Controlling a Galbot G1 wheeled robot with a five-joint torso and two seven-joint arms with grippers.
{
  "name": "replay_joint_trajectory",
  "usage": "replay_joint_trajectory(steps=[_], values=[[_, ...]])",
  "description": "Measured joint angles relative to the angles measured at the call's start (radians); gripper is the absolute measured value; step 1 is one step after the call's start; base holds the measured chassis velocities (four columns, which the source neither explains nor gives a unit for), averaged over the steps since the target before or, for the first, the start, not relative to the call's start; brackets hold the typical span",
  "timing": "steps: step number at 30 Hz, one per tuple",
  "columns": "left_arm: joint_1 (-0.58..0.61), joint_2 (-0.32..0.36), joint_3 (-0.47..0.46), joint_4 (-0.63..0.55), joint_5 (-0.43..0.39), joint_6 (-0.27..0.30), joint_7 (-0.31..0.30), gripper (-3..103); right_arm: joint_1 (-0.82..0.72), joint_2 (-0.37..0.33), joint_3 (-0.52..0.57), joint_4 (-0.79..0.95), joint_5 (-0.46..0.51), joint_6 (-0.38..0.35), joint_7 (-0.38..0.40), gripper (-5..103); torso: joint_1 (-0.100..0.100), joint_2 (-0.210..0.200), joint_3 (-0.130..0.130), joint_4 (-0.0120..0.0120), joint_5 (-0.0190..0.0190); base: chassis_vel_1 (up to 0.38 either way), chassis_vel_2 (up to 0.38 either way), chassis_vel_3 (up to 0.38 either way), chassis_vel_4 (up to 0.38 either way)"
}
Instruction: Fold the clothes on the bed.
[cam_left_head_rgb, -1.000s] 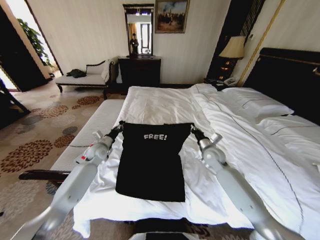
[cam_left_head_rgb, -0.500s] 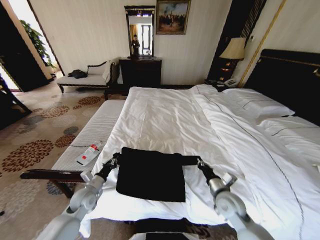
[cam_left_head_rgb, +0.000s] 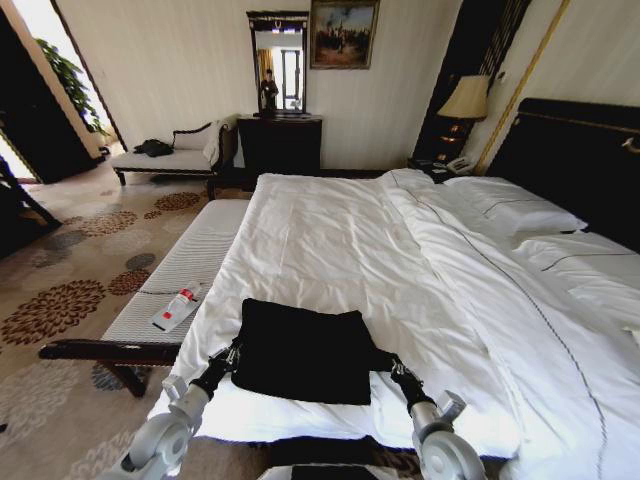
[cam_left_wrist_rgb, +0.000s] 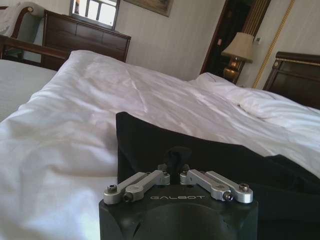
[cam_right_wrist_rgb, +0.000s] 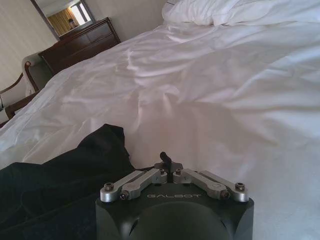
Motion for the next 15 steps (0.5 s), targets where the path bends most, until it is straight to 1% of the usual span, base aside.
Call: replay_joint_trajectory(steps=[3, 4, 5, 6, 7, 8, 9, 10, 11, 12, 13, 14, 15], values=[[0.017, 0.012, -0.010, 0.000, 0.018, -0.004, -0.002, 3, 0.008, -0.001, -0.009, -0.003, -0.022, 0.008, 0.000, 0, 0.000, 0.000, 0.000, 0.0000, 0.0000, 0.000, 0.000, 0.000, 0.000], [0.024, 0.013, -0.014, -0.004, 0.030, -0.004, -0.010, 0, 0.009, -0.002, -0.011, -0.001, -0.030, 0.010, 0.000, -2, 0.000, 0.000, 0.000, 0.0000, -0.0001, 0.000, 0.000, 0.000, 0.000], [0.028, 0.013, -0.018, -0.007, 0.037, -0.005, -0.013, 3, 0.009, -0.003, -0.012, 0.006, -0.033, 0.011, -0.002, 3, 0.000, 0.000, 0.000, 0.0000, -0.0002, 0.000, 0.000, 0.000, 0.000], [0.028, 0.013, -0.018, -0.007, 0.037, -0.005, -0.013, 3, 0.009, -0.003, -0.012, 0.006, -0.033, 0.011, -0.002, 3, 0.000, 0.000, 0.000, 0.0000, -0.0002, 0.000, 0.000, 0.000, 0.000], [0.042, 0.013, -0.032, -0.018, 0.061, -0.008, -0.014, 8, 0.007, -0.007, -0.011, 0.025, -0.035, 0.012, -0.006, 8, 0.000, 0.000, 0.000, -0.0002, -0.0002, 0.000, 0.000, 0.000, 0.000], [0.067, 0.013, -0.060, -0.032, 0.091, -0.025, -0.004, 14, -0.003, -0.014, -0.003, 0.054, -0.029, 0.012, -0.009, 14, 0.000, 0.000, 0.000, -0.0003, -0.0002, 0.000, 0.000, 0.000, 0.000], [0.078, 0.013, -0.071, -0.037, 0.099, -0.032, 0.002, 14, -0.006, -0.017, 0.001, 0.064, -0.025, 0.012, -0.010, 14, 0.000, 0.000, 0.000, -0.0005, -0.0002, 0.000, 0.000, 0.000, 0.000], [0.111, 0.012, -0.102, -0.051, 0.111, -0.051, 0.021, 19, -0.016, -0.026, 0.012, 0.093, -0.012, 0.012, -0.010, 19, 0.000, 0.000, 0.000, -0.0003, 0.0001, 0.000, 0.000, 0.000, 0.000], [0.111, 0.012, -0.102, -0.051, 0.111, -0.051, 0.021, 19, -0.016, -0.026, 0.012, 0.093, -0.012, 0.012, -0.010, 19, 0.000, 0.000, 0.000, -0.0003, 0.0001, 0.000, 0.000, 0.000, 0.000], [0.173, 0.007, -0.165, -0.079, 0.120, -0.085, 0.056, 24, -0.036, -0.042, 0.039, 0.150, 0.021, 0.012, -0.008, 25, 0.000, 0.000, 0.000, 0.0002, 0.0002, 0.000, 0.000, 0.000, 0.000], [0.200, 0.002, -0.201, -0.096, 0.123, -0.103, 0.079, 30, -0.042, -0.049, 0.057, 0.179, 0.048, 0.010, 0.001, 30, 0.000, 0.000, 0.000, 0.0006, 0.0000, 0.000, 0.000, 0.000, 0.000], [0.211, -0.001, -0.220, -0.106, 0.122, -0.113, 0.093, 34, -0.042, -0.052, 0.071, 0.199, 0.075, 0.007, 0.011, 35, 0.000, 0.000, 0.000, 0.0005, 0.0000, 0.000, 0.000, 0.000, 0.000], [0.215, -0.006, -0.253, -0.126, 0.111, -0.125, 0.116, 40, -0.029, -0.052, 0.096, 0.225, 0.124, -0.003, 0.033, 41, 0.000, 0.000, 0.000, 0.0002, 0.0000, 0.000, 0.000, 0.000, 0.000]])
